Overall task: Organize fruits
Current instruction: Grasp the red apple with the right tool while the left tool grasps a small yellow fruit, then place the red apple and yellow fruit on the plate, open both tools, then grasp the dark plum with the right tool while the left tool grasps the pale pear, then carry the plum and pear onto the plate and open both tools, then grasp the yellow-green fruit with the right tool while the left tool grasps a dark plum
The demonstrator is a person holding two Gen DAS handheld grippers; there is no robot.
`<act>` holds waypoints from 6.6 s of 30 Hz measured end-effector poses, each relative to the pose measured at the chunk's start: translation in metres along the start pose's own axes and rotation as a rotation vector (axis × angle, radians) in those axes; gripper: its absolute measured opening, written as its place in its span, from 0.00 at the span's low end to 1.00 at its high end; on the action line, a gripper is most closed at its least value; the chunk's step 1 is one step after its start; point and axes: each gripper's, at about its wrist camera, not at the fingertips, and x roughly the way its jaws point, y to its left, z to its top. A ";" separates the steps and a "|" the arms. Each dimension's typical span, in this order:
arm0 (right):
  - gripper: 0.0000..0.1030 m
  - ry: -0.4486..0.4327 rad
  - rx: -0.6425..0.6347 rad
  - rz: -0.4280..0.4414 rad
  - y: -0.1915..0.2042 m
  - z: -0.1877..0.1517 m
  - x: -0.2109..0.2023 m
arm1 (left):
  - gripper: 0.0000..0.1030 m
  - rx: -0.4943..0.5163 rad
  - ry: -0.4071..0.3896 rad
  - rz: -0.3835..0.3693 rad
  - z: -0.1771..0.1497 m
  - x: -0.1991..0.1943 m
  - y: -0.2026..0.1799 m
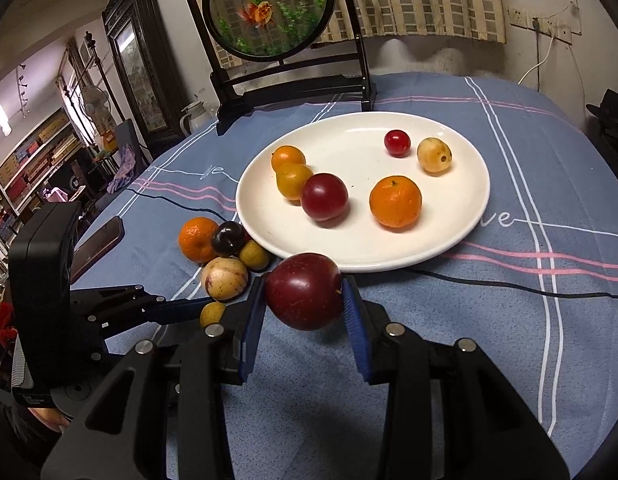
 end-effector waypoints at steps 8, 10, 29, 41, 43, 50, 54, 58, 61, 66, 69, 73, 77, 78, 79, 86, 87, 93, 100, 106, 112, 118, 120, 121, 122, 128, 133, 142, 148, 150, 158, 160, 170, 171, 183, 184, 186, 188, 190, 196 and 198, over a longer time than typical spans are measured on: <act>0.38 0.007 0.005 -0.003 -0.002 0.000 0.001 | 0.26 -0.026 -0.007 -0.002 -0.001 -0.002 0.008; 0.38 0.009 0.014 0.004 -0.004 0.000 0.002 | 0.26 -0.029 -0.011 -0.003 -0.001 -0.004 0.009; 0.38 -0.121 0.071 -0.119 -0.042 0.032 0.027 | 0.25 0.026 -0.107 0.011 0.156 0.031 0.008; 0.61 -0.194 -0.039 -0.050 -0.012 0.031 -0.007 | 0.95 0.112 -0.336 0.198 0.115 -0.048 0.017; 0.61 -0.176 -0.068 -0.044 -0.001 0.028 -0.009 | 0.98 0.071 -0.374 0.221 0.092 -0.068 0.031; 0.61 -0.051 -0.172 -0.059 0.033 0.012 0.011 | 0.98 -0.189 -0.299 0.243 0.026 -0.067 0.092; 0.60 0.038 -0.150 -0.038 0.033 0.008 0.024 | 0.98 -0.226 -0.295 0.286 0.015 -0.065 0.102; 0.55 0.069 -0.175 -0.031 0.038 0.003 0.033 | 0.98 -0.270 -0.304 0.279 0.013 -0.073 0.110; 0.52 0.098 -0.181 -0.032 0.039 -0.002 0.040 | 0.98 -0.295 -0.306 0.262 0.012 -0.075 0.114; 0.51 0.114 -0.176 -0.054 0.039 -0.002 0.050 | 0.98 -0.286 -0.313 0.256 0.010 -0.079 0.109; 0.47 0.119 -0.182 -0.059 0.043 -0.002 0.055 | 0.98 -0.254 -0.330 0.291 0.010 -0.081 0.102; 0.45 0.114 -0.192 -0.079 0.045 -0.001 0.058 | 0.98 -0.218 -0.332 0.309 0.009 -0.081 0.097; 0.42 0.118 -0.194 -0.096 0.046 0.000 0.062 | 0.98 -0.218 -0.332 0.300 0.009 -0.081 0.097; 0.39 0.122 -0.195 -0.103 0.046 -0.001 0.063 | 0.98 -0.218 -0.332 0.301 0.009 -0.081 0.097; 0.35 0.125 -0.195 -0.108 0.046 -0.001 0.064 | 0.98 -0.221 -0.332 0.301 0.008 -0.081 0.098; 0.31 0.097 -0.166 -0.071 0.041 0.002 0.051 | 0.98 -0.250 -0.301 0.269 0.009 -0.076 0.104; 0.31 0.077 -0.155 -0.067 0.039 0.003 0.045 | 0.98 -0.248 -0.299 0.253 0.009 -0.075 0.103; 0.31 0.020 -0.078 -0.020 0.025 0.011 0.025 | 0.84 -0.106 -0.245 0.025 0.007 -0.067 0.072; 0.31 -0.026 -0.050 -0.027 0.021 0.017 0.011 | 0.54 0.051 -0.148 -0.051 0.000 -0.043 0.033; 0.31 -0.037 -0.047 -0.037 0.020 0.019 0.007 | 0.43 0.053 -0.087 -0.042 0.002 -0.025 0.028; 0.31 -0.046 -0.045 -0.028 0.022 0.019 0.004 | 0.43 0.045 -0.065 0.010 0.009 -0.011 0.025; 0.31 -0.051 -0.044 -0.021 0.023 0.019 0.001 | 0.43 0.029 -0.060 0.043 0.018 -0.002 0.021; 0.31 -0.054 -0.044 -0.019 0.024 0.019 0.001 | 0.43 0.027 -0.057 0.055 0.020 0.001 0.020; 0.31 -0.055 -0.044 -0.018 0.024 0.019 0.000 | 0.43 0.025 -0.054 0.059 0.020 0.002 0.020; 0.31 -0.058 -0.045 -0.014 0.024 0.019 -0.001 | 0.43 0.021 -0.049 0.062 0.020 0.005 0.020; 0.31 -0.074 -0.045 -0.018 0.023 0.021 -0.004 | 0.40 0.020 -0.036 0.073 0.019 0.011 0.021; 0.31 -0.081 -0.039 -0.028 0.019 0.022 -0.005 | 0.40 0.014 -0.041 0.056 0.013 0.004 0.021; 0.31 -0.159 0.022 -0.045 0.006 0.024 -0.017 | 0.40 -0.010 -0.183 -0.050 0.002 -0.044 0.010; 0.31 -0.322 0.038 -0.137 -0.011 0.033 -0.012 | 0.40 -0.030 -0.232 -0.048 0.071 -0.037 0.014; 0.31 -0.333 0.042 -0.166 -0.020 0.041 -0.002 | 0.40 -0.048 -0.223 -0.048 0.100 -0.023 0.016; 0.35 -0.272 0.096 -0.153 -0.049 0.056 0.029 | 0.40 -0.059 -0.132 0.002 0.155 0.035 0.013; 0.60 -0.266 0.099 -0.142 -0.048 0.056 0.028 | 0.50 -0.060 -0.144 0.022 0.156 0.030 0.013; 0.61 -0.274 -0.047 -0.054 0.009 0.043 0.002 | 0.98 -0.102 -0.335 0.167 0.090 -0.066 0.078; 0.61 -0.252 -0.077 -0.044 0.019 0.041 0.006 | 0.98 -0.112 -0.336 0.193 0.082 -0.068 0.085; 0.53 0.043 -0.376 0.038 0.089 0.007 0.054 | 0.98 -0.402 -0.287 0.280 0.031 -0.066 0.164; 0.49 0.053 -0.365 0.048 0.088 0.008 0.056 | 0.98 -0.403 -0.297 0.274 0.031 -0.069 0.163; 0.45 0.077 -0.335 0.051 0.082 0.009 0.061 | 0.98 -0.397 -0.300 0.264 0.031 -0.072 0.163; 0.42 0.097 -0.314 0.044 0.078 0.010 0.067 | 0.98 -0.392 -0.301 0.258 0.033 -0.072 0.161; 0.40 0.107 -0.291 0.044 0.076 0.008 0.071 | 0.98 -0.377 -0.304 0.242 0.032 -0.075 0.155; 0.40 0.104 -0.265 0.017 0.072 0.014 0.081 | 0.98 -0.312 -0.332 0.253 0.033 -0.081 0.138; 0.40 0.112 -0.265 0.004 0.072 0.014 0.087 | 0.98 -0.297 -0.342 0.273 0.033 -0.081 0.135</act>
